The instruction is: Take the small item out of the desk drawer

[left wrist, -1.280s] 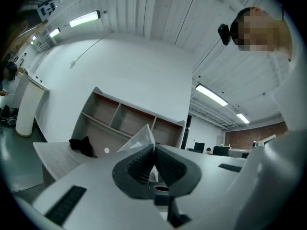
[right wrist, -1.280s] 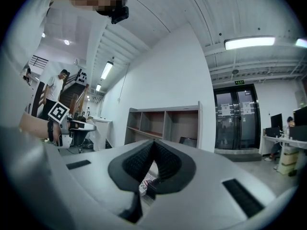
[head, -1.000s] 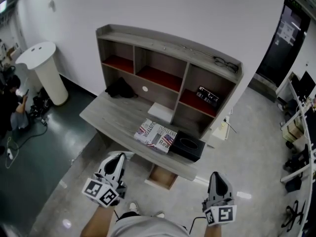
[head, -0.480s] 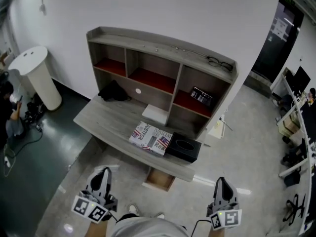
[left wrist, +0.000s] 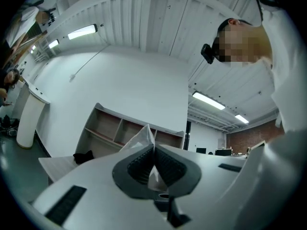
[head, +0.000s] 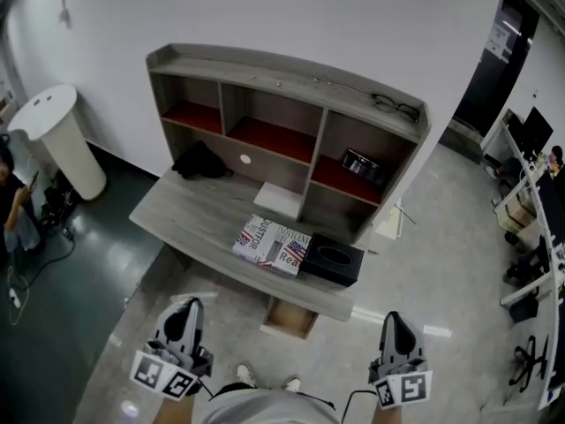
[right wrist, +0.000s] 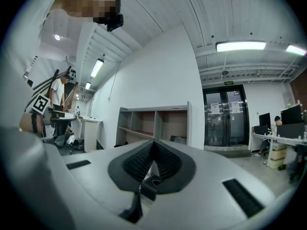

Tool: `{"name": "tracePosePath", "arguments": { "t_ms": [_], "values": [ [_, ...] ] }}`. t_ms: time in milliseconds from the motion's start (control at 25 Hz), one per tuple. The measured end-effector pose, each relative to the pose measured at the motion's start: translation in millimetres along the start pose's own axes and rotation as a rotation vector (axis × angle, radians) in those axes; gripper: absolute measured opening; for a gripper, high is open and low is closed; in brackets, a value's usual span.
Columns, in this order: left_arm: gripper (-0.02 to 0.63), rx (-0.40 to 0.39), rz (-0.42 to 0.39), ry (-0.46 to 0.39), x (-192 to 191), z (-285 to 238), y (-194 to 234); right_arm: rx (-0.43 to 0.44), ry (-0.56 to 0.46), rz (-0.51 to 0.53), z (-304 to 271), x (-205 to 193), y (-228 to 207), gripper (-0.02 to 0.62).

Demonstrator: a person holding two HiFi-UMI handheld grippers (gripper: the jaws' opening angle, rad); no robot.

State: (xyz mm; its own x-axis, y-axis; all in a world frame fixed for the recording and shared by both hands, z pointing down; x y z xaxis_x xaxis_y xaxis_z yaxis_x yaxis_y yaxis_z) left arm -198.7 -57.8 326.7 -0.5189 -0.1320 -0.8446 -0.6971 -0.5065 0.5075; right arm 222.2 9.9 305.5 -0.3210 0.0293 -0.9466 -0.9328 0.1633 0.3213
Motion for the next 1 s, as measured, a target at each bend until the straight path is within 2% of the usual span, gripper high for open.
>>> {"name": "tracePosePath", "arguments": {
  "t_ms": [400, 1000],
  "values": [
    [0.02, -0.008, 0.048, 0.003, 6.7, 6.4, 22.2, 0.019, 0.036, 0.009, -17.4, 6.4, 28.4, 0.02],
    [0.02, -0.038, 0.061, 0.014, 17.4, 17.8, 39.5, 0.03, 0.035, 0.035, -20.0, 20.4, 61.7, 0.02]
  ]
}}
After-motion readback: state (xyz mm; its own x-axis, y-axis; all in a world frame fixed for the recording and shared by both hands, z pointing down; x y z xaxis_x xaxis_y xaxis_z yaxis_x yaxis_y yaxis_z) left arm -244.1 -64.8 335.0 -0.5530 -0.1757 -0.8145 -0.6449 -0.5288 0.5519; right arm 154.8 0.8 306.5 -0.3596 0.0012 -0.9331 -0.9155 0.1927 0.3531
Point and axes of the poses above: the fingertips, and each gripper's own axes: z backward along the fingers, y to its left, x out of its top, the point moved 8 cm from there along z, backward along the fingers, and after that the axes turned 13 degrees about z, right-handed, at the moved point
